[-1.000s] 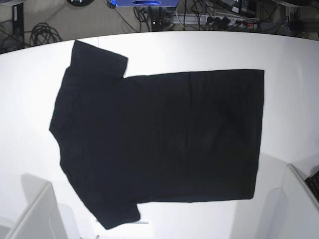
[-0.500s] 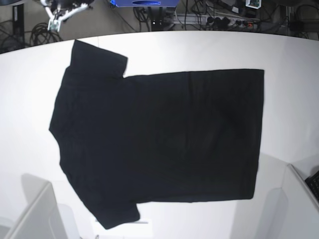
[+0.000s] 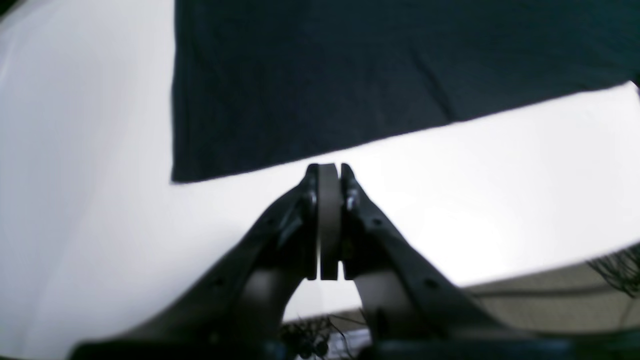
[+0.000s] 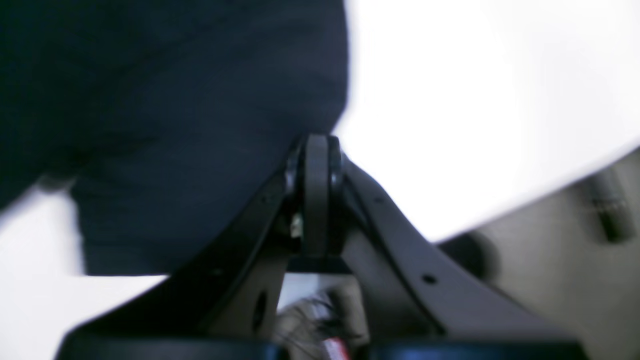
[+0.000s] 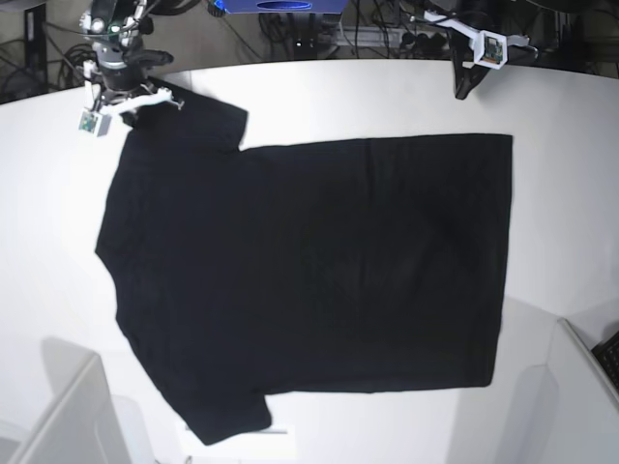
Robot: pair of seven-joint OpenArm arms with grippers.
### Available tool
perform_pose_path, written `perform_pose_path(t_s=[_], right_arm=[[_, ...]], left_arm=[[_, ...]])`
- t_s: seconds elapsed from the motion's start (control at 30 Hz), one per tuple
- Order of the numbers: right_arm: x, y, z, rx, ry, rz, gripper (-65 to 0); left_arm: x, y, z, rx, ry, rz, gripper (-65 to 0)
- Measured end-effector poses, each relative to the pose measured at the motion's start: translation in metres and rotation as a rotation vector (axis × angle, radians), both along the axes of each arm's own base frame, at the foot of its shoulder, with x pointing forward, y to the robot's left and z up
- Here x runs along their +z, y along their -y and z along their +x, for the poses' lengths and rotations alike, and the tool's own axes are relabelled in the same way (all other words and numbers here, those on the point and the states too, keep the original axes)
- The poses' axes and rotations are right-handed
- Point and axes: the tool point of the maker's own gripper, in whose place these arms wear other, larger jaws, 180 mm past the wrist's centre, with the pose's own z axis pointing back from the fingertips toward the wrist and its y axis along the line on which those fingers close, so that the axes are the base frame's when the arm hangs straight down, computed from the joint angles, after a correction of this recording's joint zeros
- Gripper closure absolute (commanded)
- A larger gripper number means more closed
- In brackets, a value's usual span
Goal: Fold the T-shirt properly
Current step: 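Lower both grippers and pinch the shirt's side edge at sleeve and hem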
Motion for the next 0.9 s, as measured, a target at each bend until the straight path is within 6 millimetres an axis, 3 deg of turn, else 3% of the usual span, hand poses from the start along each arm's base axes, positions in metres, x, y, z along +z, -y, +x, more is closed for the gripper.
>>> perform_pose_path(t_s=[0.1,0.23,0.3,0.37,0.43,0.53,0.6,0.67,0.73,0.9], right_arm=[[0.007,-0.003,0.014,-0.004,0.052,0.102,-0.8],[0.013,-0.009,0.026,0.021,0.077,0.195,-34.8],[0.014,-0.005,0.028,0.018,0.092,0.196,-43.7],[0.007,-0.001,0.026,0.02,0.07,0.191,-44.0],[-0.003,0.002,0.024,0.009,0.046,0.195,-40.5],[-0.021,0.017,0.018,-0.034,0.005,0.201,-36.3],[-0.03,0.036,0.01,-0.09,-0.023,0.181,-35.9],[-0.036,0.041,0.004,-0.103,-0.042,0.175,-35.9],[-0.036,0.038,0.004,-0.094,-0.039,0.182,-35.7],[-0.036,0.008,0.009,0.041,-0.016,0.222,-35.6]], left_arm=[[0.004,0.0,0.011,0.001,0.033,-0.002,0.0],[0.005,0.0,0.015,0.001,0.044,-0.001,0.0],[0.005,-0.001,0.015,0.007,0.044,-0.001,-13.8],[0.005,-0.001,0.015,0.01,0.043,-0.004,-28.0],[0.002,-0.003,0.014,0.049,0.034,-0.065,-36.2],[-0.007,-0.017,0.016,0.17,0.016,-0.203,-36.5],[-0.017,-0.031,0.017,0.207,-0.012,-0.258,-36.5],[-0.027,-0.049,0.017,0.245,-0.042,-0.273,-36.5],[-0.033,-0.063,0.014,0.305,-0.053,-0.293,-36.5],[-0.035,-0.056,0.017,0.295,-0.052,-0.324,-36.5]])
